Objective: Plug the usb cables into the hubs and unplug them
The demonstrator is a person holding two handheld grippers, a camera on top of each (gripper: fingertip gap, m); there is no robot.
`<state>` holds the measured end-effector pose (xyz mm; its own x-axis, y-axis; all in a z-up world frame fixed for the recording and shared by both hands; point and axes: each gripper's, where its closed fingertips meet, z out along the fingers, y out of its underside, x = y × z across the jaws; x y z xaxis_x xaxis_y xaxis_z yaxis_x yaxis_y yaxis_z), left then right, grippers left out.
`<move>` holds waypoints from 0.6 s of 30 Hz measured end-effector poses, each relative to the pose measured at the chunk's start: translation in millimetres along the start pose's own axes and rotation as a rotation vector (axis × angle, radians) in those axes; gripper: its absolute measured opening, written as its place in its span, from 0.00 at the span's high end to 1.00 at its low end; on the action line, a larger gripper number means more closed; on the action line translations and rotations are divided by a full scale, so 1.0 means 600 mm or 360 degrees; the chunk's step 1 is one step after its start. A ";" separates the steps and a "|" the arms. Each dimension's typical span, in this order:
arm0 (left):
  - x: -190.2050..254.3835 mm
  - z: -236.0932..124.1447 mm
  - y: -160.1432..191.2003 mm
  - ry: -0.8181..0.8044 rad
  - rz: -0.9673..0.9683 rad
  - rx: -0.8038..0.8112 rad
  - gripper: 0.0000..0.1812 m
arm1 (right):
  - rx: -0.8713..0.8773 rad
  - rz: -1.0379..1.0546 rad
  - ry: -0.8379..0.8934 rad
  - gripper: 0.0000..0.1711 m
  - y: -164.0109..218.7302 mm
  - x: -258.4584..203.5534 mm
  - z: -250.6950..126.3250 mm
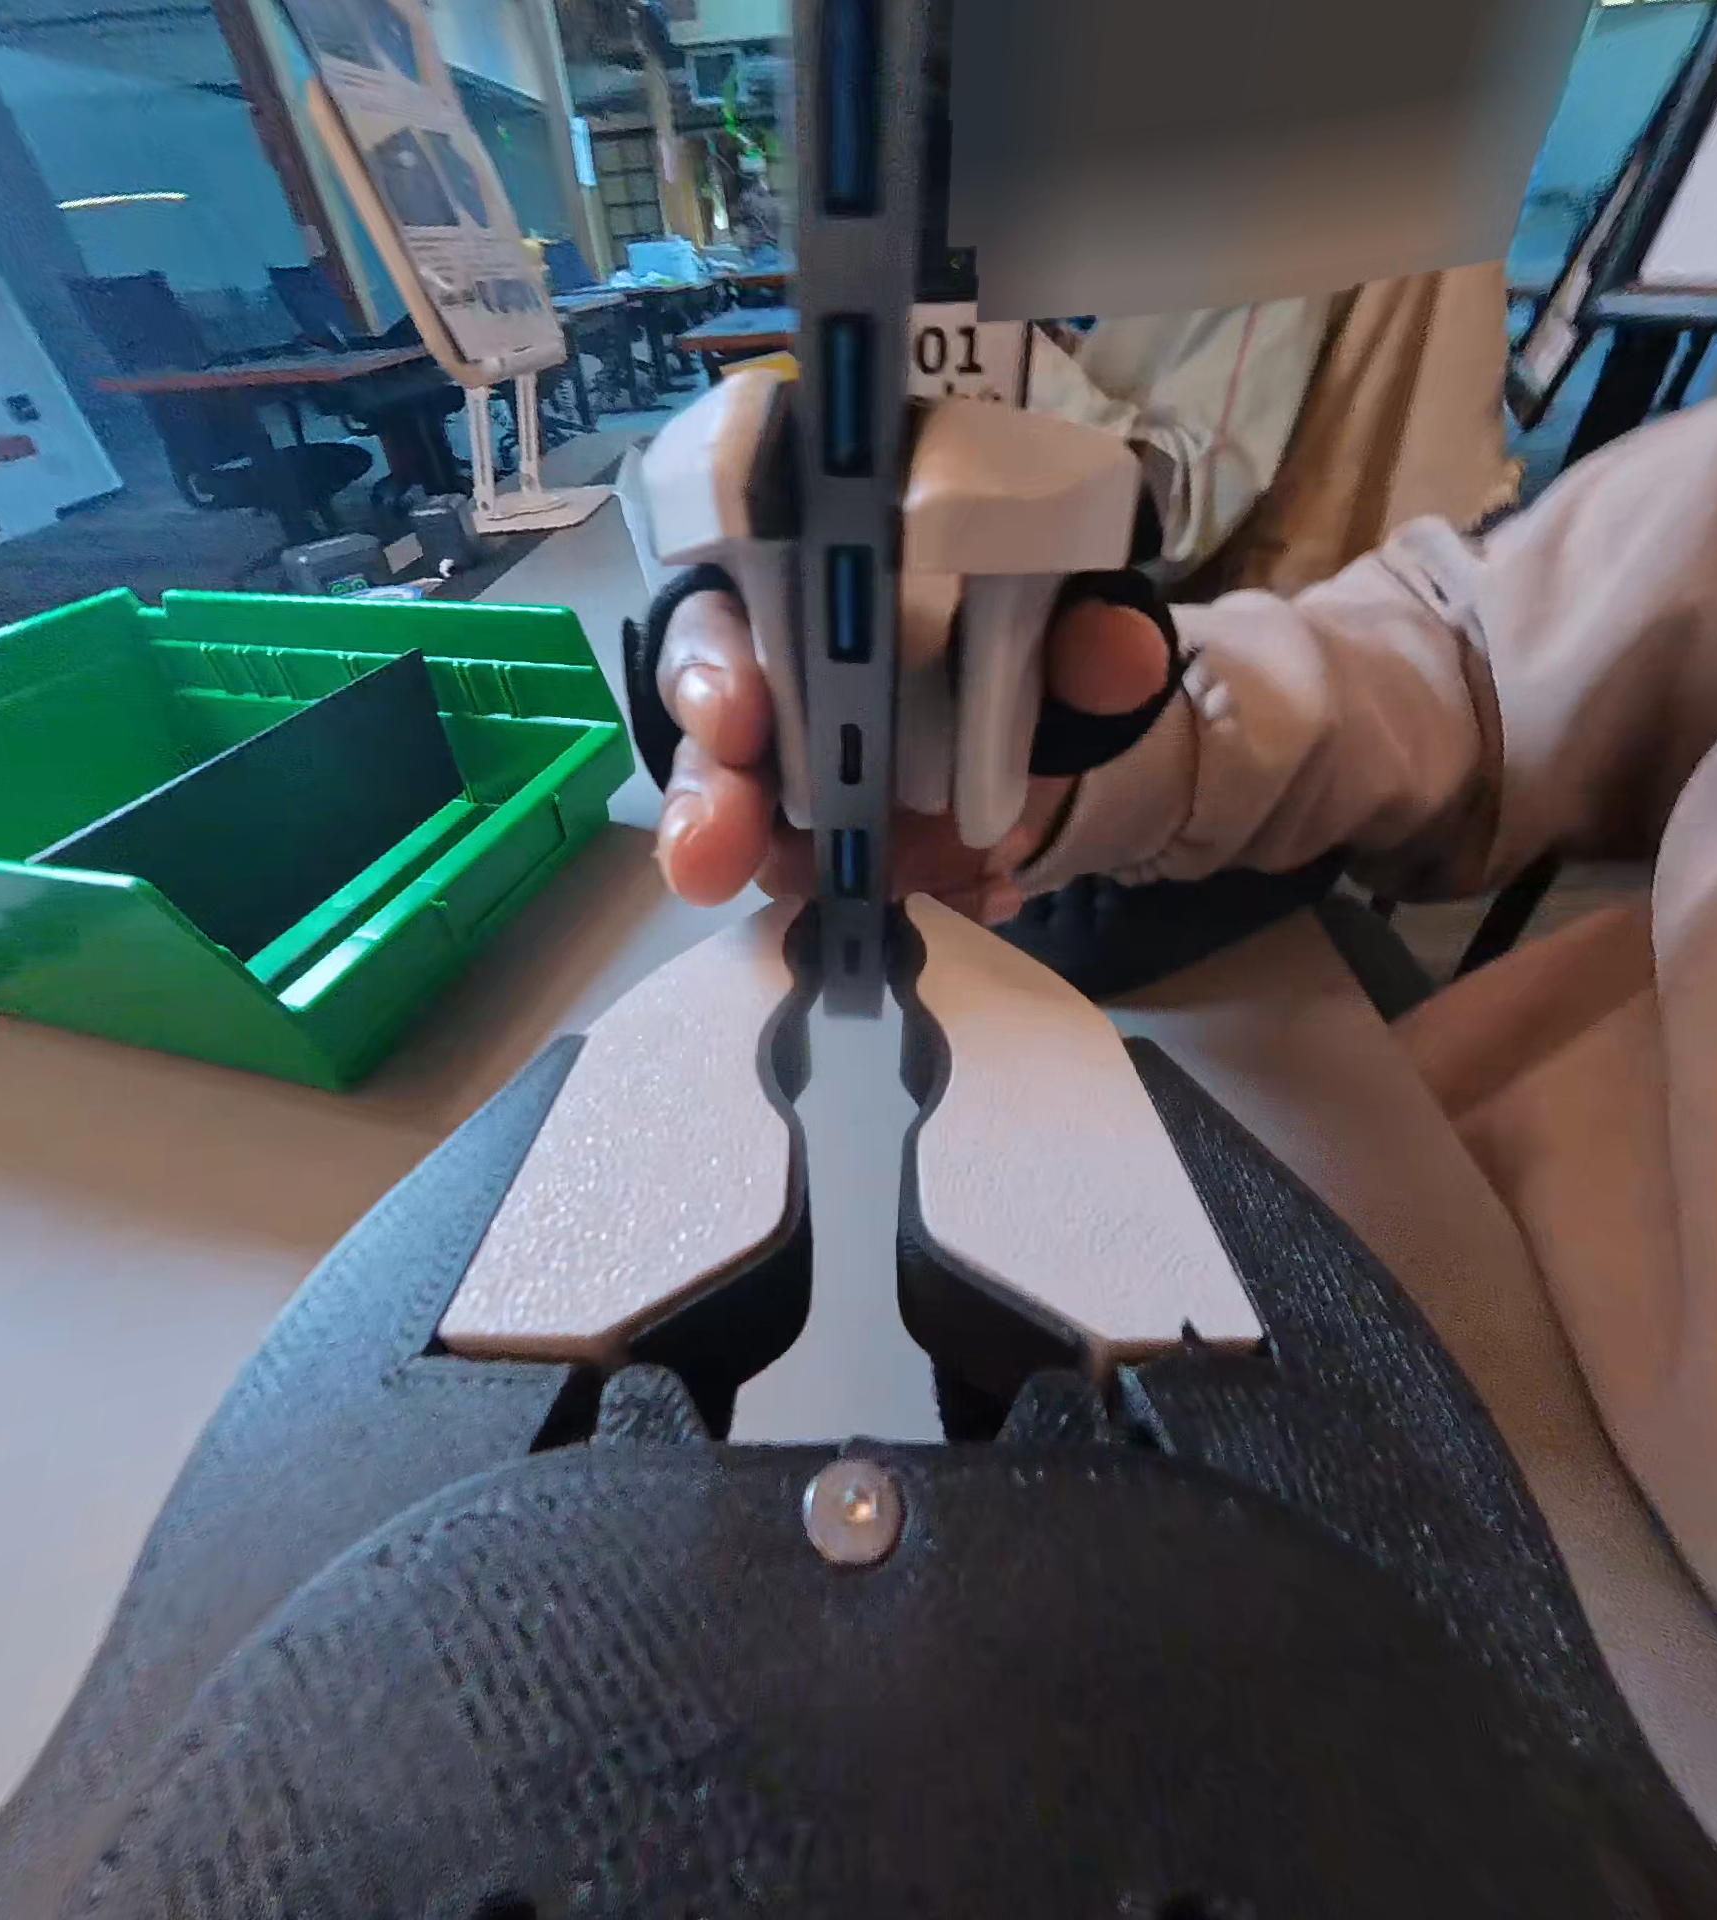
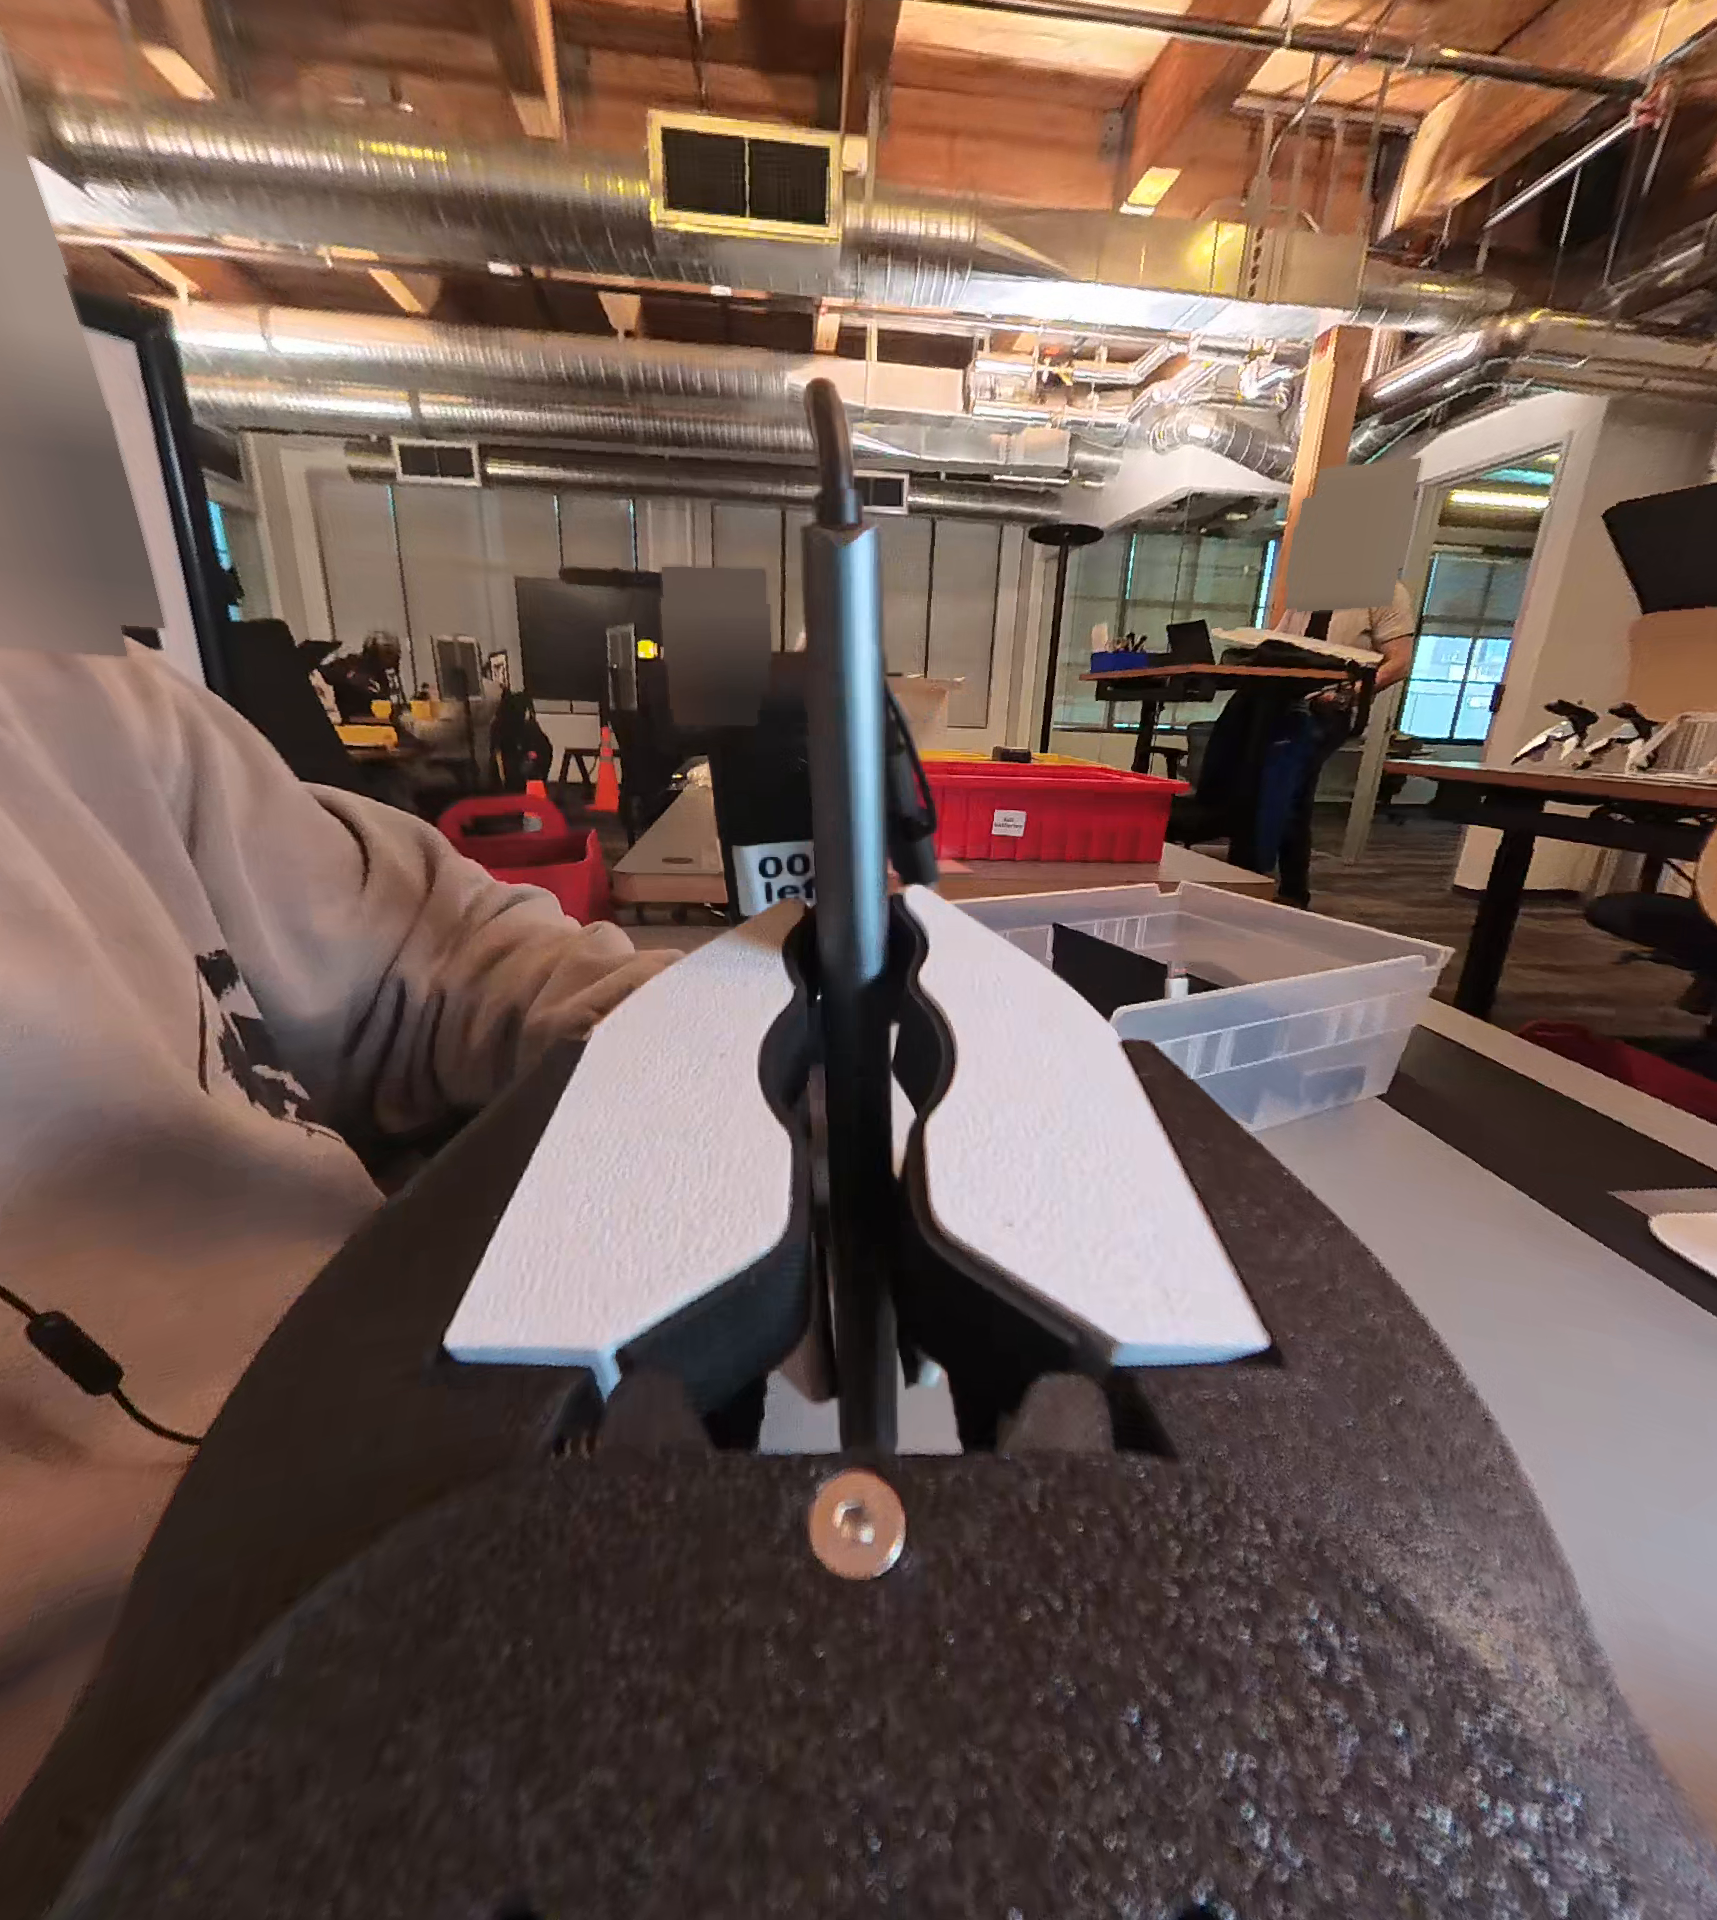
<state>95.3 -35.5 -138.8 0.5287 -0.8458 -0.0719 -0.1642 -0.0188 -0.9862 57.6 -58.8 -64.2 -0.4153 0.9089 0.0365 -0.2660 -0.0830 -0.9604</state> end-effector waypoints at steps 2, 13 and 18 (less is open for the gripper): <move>-0.002 -0.015 0.008 -0.0035 0.0106 -0.0075 0.94 | -0.0051 -0.0035 -0.0017 0.93 0.005 -0.003 -0.002; -0.075 -0.125 0.089 -0.0293 0.0791 -0.0560 0.94 | -0.0862 -0.0878 0.0226 0.91 0.142 0.038 -0.023; -0.070 -0.129 0.122 -0.0199 0.0923 -0.0628 0.94 | -0.0977 -0.1097 0.0191 0.91 0.175 0.026 -0.018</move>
<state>-3.4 -42.4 -196.7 0.3523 -0.7108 -0.6088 -0.7250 0.2041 -0.6578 32.5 -48.7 -167.4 -0.2349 0.7161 0.6573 0.1003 0.6905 -0.7164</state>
